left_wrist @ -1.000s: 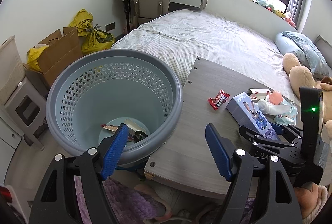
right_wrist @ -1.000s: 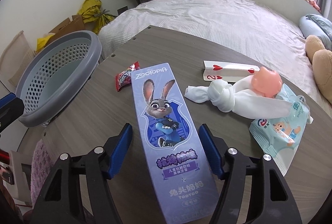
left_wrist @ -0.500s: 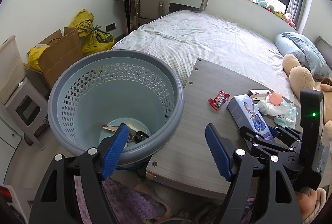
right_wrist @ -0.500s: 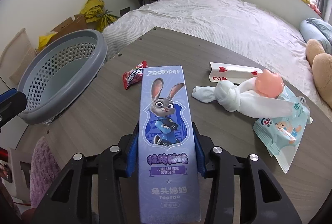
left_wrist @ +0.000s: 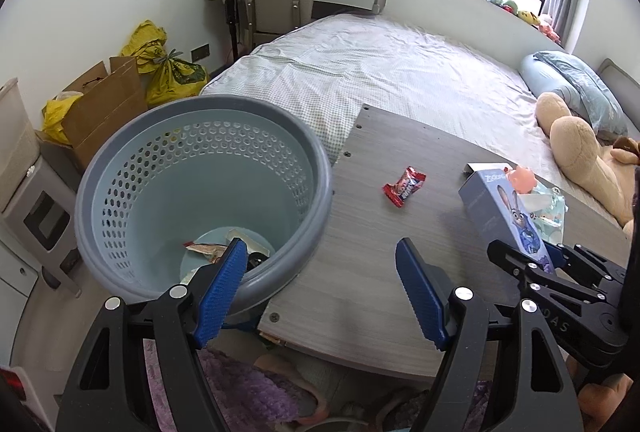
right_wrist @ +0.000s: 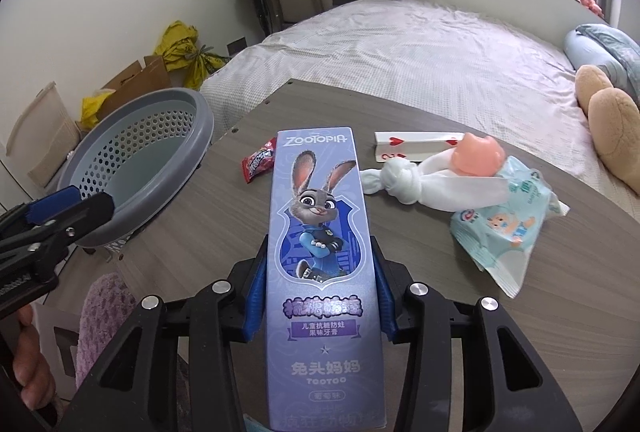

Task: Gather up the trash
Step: 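Grasp the red candy wrapper with the left gripper while the right gripper holds the toothpaste box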

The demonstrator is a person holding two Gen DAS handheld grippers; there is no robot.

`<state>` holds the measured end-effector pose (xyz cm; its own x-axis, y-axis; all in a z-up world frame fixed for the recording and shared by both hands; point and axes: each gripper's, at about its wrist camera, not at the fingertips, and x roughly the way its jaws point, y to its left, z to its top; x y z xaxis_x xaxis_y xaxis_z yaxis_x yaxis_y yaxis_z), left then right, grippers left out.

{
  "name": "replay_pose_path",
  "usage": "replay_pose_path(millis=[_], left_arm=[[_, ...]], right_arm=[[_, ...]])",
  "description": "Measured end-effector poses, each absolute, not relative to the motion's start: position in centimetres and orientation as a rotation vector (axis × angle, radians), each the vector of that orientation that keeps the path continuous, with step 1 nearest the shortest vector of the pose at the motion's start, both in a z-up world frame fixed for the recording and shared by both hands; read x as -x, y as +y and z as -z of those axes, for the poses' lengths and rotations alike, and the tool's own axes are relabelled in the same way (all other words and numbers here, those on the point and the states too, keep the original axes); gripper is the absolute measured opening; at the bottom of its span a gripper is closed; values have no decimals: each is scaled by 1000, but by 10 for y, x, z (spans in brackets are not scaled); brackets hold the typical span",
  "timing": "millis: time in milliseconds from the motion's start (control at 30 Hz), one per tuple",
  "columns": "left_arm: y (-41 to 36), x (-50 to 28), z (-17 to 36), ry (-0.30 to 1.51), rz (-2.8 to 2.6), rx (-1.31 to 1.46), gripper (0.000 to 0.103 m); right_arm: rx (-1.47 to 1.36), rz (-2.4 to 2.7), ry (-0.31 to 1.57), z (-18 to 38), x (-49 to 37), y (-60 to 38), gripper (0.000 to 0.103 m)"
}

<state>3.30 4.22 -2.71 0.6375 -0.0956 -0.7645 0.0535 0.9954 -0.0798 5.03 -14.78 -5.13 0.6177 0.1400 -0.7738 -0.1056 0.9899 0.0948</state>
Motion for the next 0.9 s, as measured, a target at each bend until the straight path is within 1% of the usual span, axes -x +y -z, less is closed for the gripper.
replay_pose_path(millis=[300,600,900], left_arm=[[2,-55,35,902,154,6,73],[-38,-96,53,926,184,-34,73],[-50,-129,78,962,159,-42,73]], right_arm=[[-100,-94,869,42,-40,-180,43],[-144,-62,846,36,-35,-201,43],[-167,-65,853,41,-41,-211,43]])
